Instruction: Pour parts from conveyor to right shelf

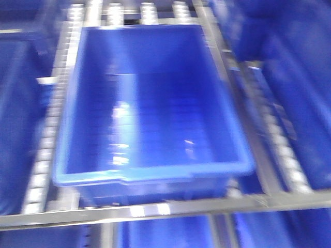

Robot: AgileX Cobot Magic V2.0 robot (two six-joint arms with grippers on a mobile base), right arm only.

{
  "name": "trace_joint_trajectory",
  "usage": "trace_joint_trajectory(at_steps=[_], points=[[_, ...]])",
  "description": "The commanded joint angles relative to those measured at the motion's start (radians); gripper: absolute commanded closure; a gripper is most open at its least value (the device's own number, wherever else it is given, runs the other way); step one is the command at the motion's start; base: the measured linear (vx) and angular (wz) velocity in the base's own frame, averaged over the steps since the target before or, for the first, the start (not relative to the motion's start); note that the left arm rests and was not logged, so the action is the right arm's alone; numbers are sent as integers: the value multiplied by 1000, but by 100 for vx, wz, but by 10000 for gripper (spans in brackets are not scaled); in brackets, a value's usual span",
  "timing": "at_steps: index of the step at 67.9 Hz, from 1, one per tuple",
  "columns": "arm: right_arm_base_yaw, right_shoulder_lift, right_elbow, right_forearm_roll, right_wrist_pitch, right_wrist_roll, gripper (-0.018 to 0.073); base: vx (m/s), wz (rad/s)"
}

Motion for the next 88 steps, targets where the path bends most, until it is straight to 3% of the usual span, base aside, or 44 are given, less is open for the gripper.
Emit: trace_joint_trajectory(at_steps=[1, 35, 88], points=[[-8, 14, -28, 4, -84, -2, 565, 10, 56], [-8, 14, -28, 4, -84, -2, 565, 7, 27], [-8, 14, -28, 4, -84, -2, 565, 8, -3]])
